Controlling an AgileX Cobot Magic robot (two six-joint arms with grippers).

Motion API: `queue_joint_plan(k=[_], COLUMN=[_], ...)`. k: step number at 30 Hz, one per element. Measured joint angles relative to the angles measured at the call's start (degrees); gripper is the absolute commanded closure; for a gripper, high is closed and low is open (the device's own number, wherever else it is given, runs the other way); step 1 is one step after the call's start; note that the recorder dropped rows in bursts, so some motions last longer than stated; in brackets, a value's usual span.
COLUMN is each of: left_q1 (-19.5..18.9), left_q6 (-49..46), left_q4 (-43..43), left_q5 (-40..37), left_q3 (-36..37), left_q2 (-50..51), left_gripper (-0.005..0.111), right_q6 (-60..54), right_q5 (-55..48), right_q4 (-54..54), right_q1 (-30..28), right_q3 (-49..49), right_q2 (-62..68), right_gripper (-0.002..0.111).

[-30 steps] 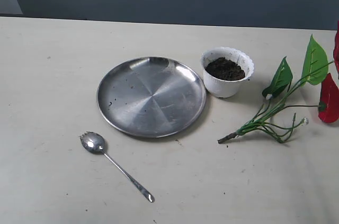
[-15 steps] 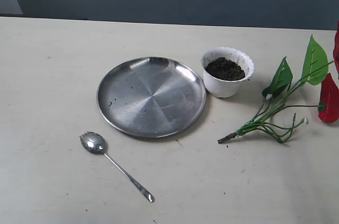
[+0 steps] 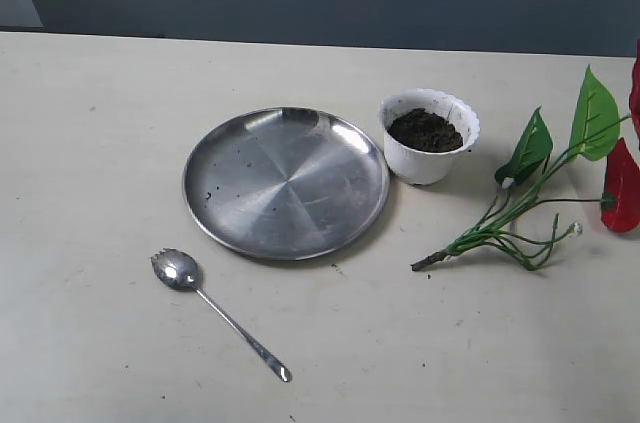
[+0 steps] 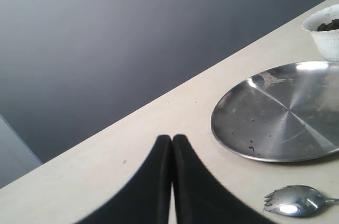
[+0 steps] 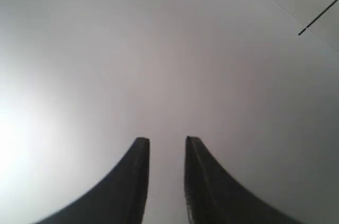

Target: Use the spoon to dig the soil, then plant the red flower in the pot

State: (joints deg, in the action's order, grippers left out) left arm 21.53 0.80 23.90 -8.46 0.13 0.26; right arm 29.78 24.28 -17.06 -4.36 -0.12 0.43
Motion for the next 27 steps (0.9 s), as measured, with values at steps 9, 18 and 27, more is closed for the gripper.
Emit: queue_joint_plan(k=[9,18,27], left_q1=[0.0,0.0,0.0], left_q6=[0.0,0.0,0.0], left_q4=[0.0,0.0,0.0], left_q5=[0.0,0.0,0.0], left_q3=[0.0,0.0,0.0], left_q2=[0.0,0.0,0.0], left_gripper=[0.106,0.106,0.106], right_q6=[7.61,-5.34,-27.81], right_q5=[10.85,-11.31,-49.11], right_q4=[-4.36,23.16,27.5], right_q1=[0.0,0.0,15.01], right_q3=[-2.23,-31.09,-61.91], right_q2=[1.46,24.27,56.86], right_gripper=[0.085,0.109,0.109])
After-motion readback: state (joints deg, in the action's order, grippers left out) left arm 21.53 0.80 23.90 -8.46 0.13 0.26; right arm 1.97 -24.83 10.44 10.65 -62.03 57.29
